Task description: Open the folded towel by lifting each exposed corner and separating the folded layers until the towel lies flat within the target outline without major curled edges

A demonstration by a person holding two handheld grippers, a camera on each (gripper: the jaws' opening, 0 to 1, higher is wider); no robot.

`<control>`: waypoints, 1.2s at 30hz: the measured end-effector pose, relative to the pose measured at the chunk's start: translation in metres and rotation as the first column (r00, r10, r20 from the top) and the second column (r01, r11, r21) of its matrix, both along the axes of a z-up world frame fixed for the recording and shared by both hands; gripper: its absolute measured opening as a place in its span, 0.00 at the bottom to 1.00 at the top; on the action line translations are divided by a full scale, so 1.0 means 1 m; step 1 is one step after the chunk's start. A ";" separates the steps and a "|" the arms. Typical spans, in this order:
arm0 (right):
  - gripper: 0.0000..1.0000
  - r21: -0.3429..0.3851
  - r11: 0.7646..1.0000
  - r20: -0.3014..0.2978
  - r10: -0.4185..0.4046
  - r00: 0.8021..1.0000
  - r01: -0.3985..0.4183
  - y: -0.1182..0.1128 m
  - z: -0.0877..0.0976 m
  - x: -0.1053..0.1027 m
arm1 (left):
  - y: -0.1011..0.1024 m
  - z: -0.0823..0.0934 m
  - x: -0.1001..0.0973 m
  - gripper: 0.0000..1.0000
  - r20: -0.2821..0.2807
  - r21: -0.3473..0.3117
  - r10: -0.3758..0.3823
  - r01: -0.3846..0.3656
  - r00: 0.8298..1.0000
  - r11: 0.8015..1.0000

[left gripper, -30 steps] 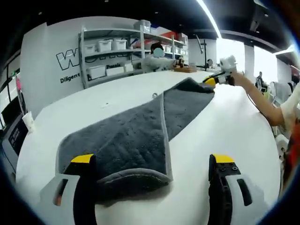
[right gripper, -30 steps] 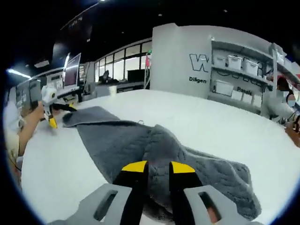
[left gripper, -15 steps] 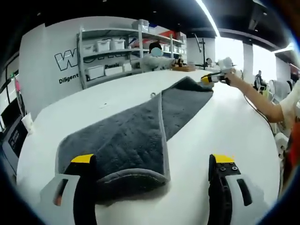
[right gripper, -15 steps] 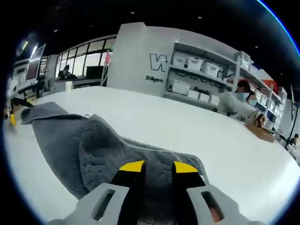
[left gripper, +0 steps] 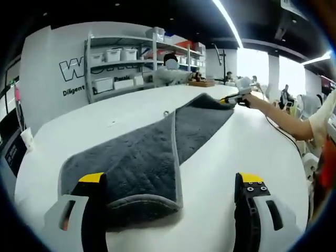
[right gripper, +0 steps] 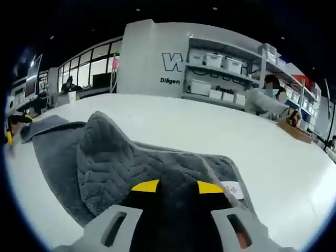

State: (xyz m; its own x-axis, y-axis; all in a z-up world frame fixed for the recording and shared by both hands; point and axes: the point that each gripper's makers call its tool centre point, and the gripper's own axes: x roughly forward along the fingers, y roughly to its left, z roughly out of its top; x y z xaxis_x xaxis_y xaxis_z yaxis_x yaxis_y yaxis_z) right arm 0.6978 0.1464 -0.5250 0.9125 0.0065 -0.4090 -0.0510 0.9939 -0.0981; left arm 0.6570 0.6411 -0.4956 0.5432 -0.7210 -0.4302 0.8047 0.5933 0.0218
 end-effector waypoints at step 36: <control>0.00 -0.045 0.975 0.049 0.219 0.974 -0.217 0.037 0.053 -0.027 | 0.002 -0.007 0.000 0.99 -0.019 0.027 0.000 0.001 1.000 1.000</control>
